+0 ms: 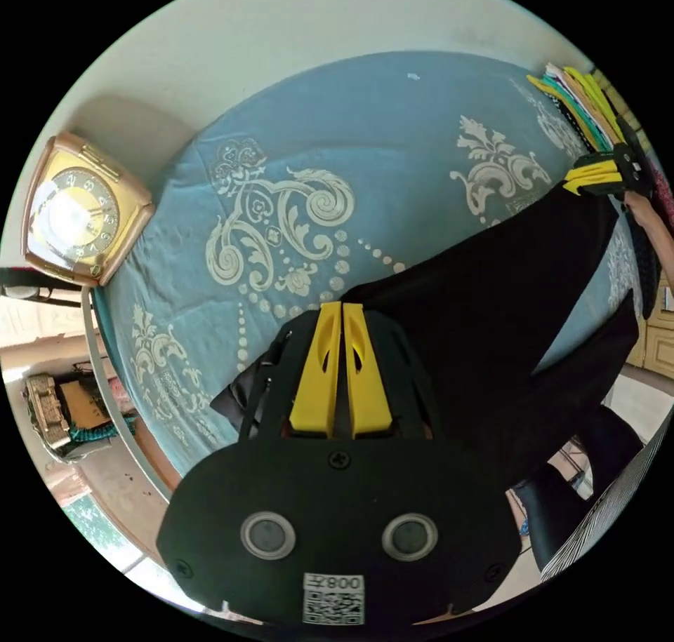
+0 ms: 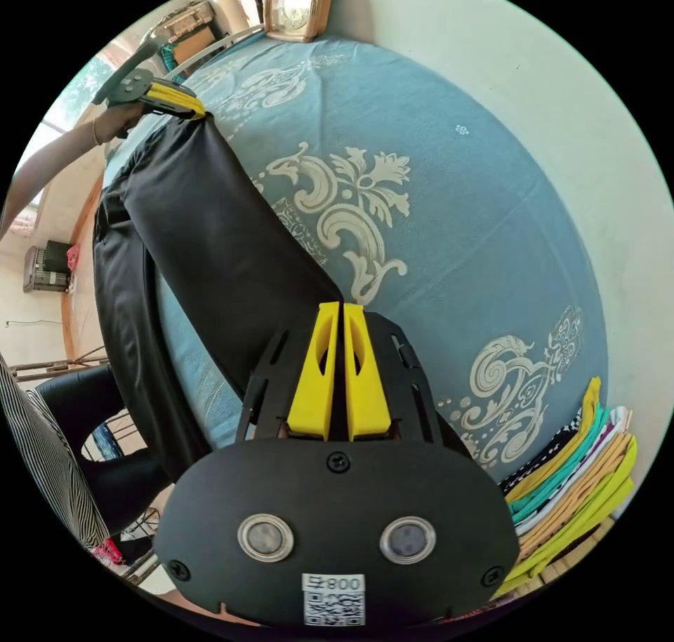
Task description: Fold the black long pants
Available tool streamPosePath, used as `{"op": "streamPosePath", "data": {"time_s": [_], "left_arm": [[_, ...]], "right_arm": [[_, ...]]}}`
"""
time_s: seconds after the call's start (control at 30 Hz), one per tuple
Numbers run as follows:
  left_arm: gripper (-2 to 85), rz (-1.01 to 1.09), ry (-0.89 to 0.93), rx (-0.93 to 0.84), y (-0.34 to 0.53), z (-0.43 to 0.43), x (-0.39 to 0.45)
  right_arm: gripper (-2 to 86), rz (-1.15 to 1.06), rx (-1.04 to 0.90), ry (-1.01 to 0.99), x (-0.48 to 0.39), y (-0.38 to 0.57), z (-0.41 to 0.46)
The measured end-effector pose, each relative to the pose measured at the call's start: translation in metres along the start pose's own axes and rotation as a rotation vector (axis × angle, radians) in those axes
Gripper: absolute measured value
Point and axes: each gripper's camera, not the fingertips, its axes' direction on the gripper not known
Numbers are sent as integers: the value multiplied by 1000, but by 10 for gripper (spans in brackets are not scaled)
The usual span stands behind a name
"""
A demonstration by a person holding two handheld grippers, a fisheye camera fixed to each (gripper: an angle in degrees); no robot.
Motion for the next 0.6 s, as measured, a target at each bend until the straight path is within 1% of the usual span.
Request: {"op": "streamPosePath", "data": {"time_s": [0.07,0.13,0.2,0.3,0.37,0.4,0.47,0.5,0.53,0.57,0.6], "left_arm": [[6,-70,-12,106,12,-25,-14],[5,-122,-13,158,14,-34,-28],[4,-155,5,162,9,-25,-38],[4,-202,-11,101,3,4,-42],[4,-242,-47,141,17,1,-39],[4,-231,-35,166,23,-3,-36],[5,-192,67,253,54,-20,-19],[5,-161,112,269,63,-23,-11],[7,-96,202,285,79,-24,8],[8,-32,273,261,93,-19,33],[8,3,299,240,100,-14,46]], "right_arm": [[15,40,58,31,0,-6,-25],[14,70,107,57,6,-16,-44],[16,94,135,63,15,-33,-52],[23,129,55,75,29,-74,-21],[34,179,-20,49,38,-92,6],[38,193,-13,50,39,-93,7],[45,249,73,49,41,-79,-8],[46,265,96,46,40,-72,-13],[47,288,141,23,37,-55,-23],[52,297,168,-19,31,-36,-28],[54,296,170,-43,26,-26,-29]]}}
